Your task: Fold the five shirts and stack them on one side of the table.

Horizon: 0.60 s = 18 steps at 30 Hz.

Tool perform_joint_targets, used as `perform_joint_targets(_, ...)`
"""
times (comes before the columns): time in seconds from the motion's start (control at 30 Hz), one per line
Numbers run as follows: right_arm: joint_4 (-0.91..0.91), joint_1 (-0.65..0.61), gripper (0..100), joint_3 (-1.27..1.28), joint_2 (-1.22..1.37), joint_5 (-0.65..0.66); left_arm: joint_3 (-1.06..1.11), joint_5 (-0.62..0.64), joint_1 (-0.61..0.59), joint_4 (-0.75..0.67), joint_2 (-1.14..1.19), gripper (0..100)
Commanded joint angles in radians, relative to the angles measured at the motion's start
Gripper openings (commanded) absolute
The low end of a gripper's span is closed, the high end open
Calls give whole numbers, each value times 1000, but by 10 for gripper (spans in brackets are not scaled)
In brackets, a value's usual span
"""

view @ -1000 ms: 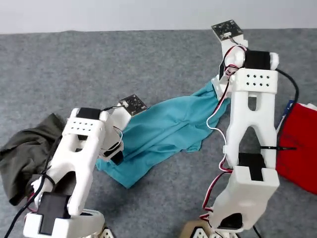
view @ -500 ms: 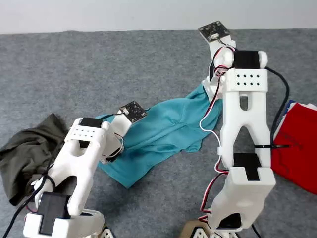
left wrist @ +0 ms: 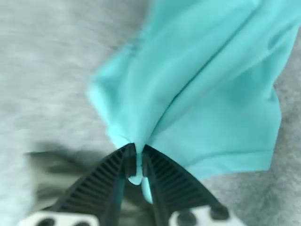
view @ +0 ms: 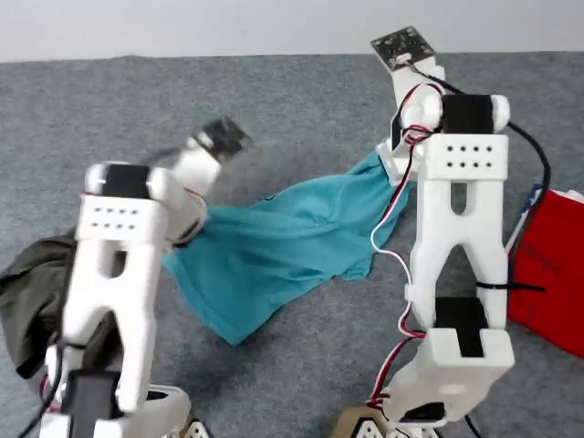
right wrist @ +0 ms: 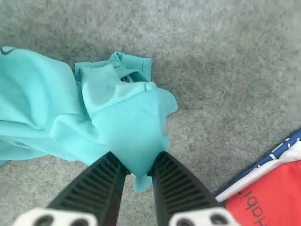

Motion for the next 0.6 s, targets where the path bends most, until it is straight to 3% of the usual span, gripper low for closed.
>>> perform_joint_targets(0.0,12,2,10,-12,-85,-6,-143,9,-31,83,-100,5)
perform_joint_targets(0.33,-27,1,10,-12,-311,-8,-364,138,-235,115,-255,5)
perform_joint_targets(0.57,-188,-2,10,-12,-507,-6,-532,141,-252,114,-327,5)
